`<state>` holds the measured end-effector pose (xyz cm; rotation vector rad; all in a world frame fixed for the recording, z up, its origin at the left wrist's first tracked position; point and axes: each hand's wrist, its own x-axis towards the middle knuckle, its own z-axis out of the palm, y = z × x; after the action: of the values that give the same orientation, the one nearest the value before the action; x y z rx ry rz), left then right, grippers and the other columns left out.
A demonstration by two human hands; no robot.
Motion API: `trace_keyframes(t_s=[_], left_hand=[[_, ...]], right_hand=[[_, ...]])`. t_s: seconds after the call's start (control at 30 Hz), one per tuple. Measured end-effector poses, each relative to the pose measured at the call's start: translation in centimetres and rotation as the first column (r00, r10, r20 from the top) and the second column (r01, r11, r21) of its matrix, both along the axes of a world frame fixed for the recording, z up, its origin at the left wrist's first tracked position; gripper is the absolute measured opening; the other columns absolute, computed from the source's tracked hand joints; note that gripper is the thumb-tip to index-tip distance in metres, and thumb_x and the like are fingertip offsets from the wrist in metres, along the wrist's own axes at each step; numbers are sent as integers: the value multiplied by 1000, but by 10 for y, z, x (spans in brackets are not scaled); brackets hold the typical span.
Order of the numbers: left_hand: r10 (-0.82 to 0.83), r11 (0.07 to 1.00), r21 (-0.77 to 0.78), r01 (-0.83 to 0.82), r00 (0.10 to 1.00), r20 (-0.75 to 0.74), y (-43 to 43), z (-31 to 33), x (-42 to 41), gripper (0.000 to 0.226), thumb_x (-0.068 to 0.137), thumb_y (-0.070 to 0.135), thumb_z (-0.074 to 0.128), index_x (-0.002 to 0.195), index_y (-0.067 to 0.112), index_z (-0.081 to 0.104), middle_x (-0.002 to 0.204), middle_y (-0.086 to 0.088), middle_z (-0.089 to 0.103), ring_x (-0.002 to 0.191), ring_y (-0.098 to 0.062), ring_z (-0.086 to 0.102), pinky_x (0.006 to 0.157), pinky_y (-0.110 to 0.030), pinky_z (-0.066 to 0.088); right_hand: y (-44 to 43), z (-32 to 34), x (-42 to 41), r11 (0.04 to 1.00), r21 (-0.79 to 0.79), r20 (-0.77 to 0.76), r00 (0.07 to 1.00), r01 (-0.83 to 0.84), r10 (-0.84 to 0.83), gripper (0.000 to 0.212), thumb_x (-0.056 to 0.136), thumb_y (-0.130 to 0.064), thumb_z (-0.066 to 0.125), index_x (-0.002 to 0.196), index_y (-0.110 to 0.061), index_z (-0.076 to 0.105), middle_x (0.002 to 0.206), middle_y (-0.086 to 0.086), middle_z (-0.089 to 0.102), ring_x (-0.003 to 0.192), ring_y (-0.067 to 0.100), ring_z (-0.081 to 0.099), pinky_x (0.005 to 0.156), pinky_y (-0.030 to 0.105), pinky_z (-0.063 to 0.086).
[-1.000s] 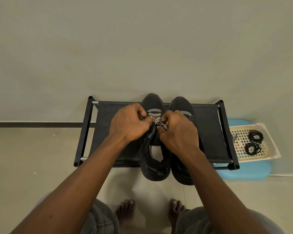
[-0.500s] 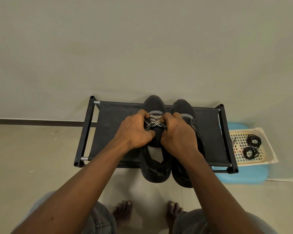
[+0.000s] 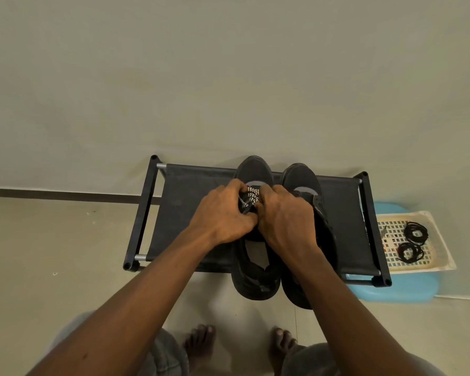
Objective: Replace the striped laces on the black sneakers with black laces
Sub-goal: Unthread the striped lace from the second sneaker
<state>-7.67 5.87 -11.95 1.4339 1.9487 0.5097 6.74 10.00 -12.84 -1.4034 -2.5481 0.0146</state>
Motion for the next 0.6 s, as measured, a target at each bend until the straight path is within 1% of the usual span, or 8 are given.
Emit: trace_keyframes(t_s=[0.1, 0.2, 0.27, 0.3, 0.33, 0.43, 0.5, 0.6], left_hand=[[30, 999, -13, -30, 1000, 9, 1, 0, -2, 65, 72, 47, 69, 132, 27, 54, 115, 2, 66, 100, -18, 65, 91, -39, 56], [32, 999, -32, -32, 999, 0, 1, -2, -2, 66, 73, 47, 70, 134, 28, 53, 117, 4, 66, 101, -17, 64, 91, -36, 54], [39, 999, -36, -40, 999, -7, 1, -2, -2, 69, 71, 50, 70, 135, 28, 53, 117, 4, 65, 102, -17, 64, 91, -35, 54], [43, 998, -38, -43, 999, -13, 1, -3, -1, 70, 70, 52, 69, 135, 28, 53, 117, 4, 65, 102, -17, 63, 91, -35, 53], [45, 998, -42, -46, 999, -20, 1, -3, -1, 71, 70, 53, 69, 135, 28, 53, 118, 3, 64, 102, -18, 63, 91, -35, 53], [47, 997, -64, -48, 999, -22, 1, -3, -2, 72, 70, 54, 69, 134, 27, 54, 118, 3, 63, 103, -18, 62, 91, -34, 52], [43, 997, -68, -44, 999, -21, 1, -3, -2, 75, 66, 59, 66, 133, 27, 55, 117, 2, 63, 103, -18, 62, 90, -35, 53], [38, 997, -60, -39, 999, -30, 3, -3, -2, 77, 64, 63, 67, 131, 26, 57, 114, 2, 63, 101, -18, 63, 91, -37, 55]], right_hand=[[0, 2, -2, 994, -97, -172, 983, 52, -68, 5, 92, -16, 63, 90, -12, 64, 74, 8, 66, 57, 27, 59, 53, 29, 33], [11, 3, 5, 900, -367, -322, 875, 236, -361, 12, 89, -13, 57, 77, -15, 54, 70, 7, 60, 66, 28, 56, 54, 30, 31], [18, 5, 11, 817, -498, -321, 814, 290, -485, 10, 88, -12, 57, 78, -14, 56, 72, 4, 60, 71, 25, 58, 54, 29, 32], [19, 7, 12, 804, -524, -310, 817, 281, -487, 7, 87, -12, 57, 81, -14, 60, 74, 3, 62, 74, 24, 60, 56, 29, 34], [19, 10, 12, 812, -529, -309, 835, 247, -455, 7, 87, -10, 57, 88, -14, 63, 77, 2, 65, 76, 23, 62, 60, 29, 38], [15, 20, 9, 878, -475, -302, 925, 64, -231, 36, 81, -9, 53, 111, -19, 69, 93, 2, 71, 85, 24, 64, 74, 35, 52], [14, 26, 8, 893, -449, -248, 964, -22, -101, 36, 78, -10, 55, 108, -18, 73, 100, 7, 73, 90, 29, 65, 79, 40, 55], [16, 27, 12, 898, -430, -149, 988, -94, 32, 30, 82, -15, 63, 110, -16, 74, 101, 9, 69, 92, 29, 63, 82, 41, 54]])
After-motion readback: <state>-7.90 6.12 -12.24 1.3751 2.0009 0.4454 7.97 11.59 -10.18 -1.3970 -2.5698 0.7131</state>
